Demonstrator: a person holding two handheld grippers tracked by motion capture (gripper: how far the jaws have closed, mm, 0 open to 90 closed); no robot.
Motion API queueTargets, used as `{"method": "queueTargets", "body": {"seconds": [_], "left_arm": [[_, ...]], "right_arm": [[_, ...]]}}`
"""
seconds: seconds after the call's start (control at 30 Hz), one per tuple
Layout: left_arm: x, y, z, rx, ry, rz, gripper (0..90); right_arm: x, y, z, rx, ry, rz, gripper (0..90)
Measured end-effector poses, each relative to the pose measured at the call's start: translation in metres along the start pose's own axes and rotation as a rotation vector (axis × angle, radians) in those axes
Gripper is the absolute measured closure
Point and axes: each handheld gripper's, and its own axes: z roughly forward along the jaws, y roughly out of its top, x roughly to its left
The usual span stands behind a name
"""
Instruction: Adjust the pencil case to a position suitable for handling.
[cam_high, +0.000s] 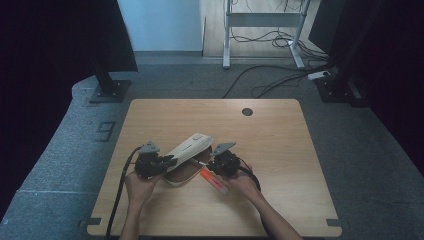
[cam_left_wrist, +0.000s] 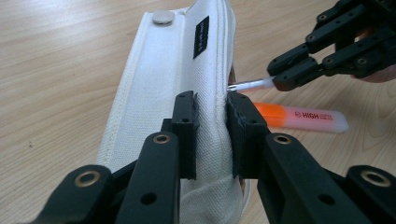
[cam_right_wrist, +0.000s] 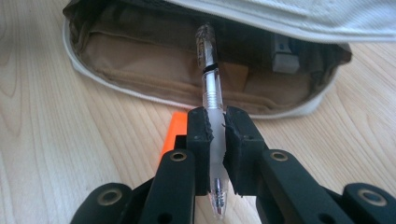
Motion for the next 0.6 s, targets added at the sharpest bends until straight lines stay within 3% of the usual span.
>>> {"method": "queueTargets", "body": {"seconds": [0.6], "left_arm": [[-0.002, 0.001, 0.003, 0.008, 0.001, 0.008, 74.5]], "right_arm": [[0.005, 0.019, 0.033, 0.015, 0.02, -0.04, 78.5]]}}
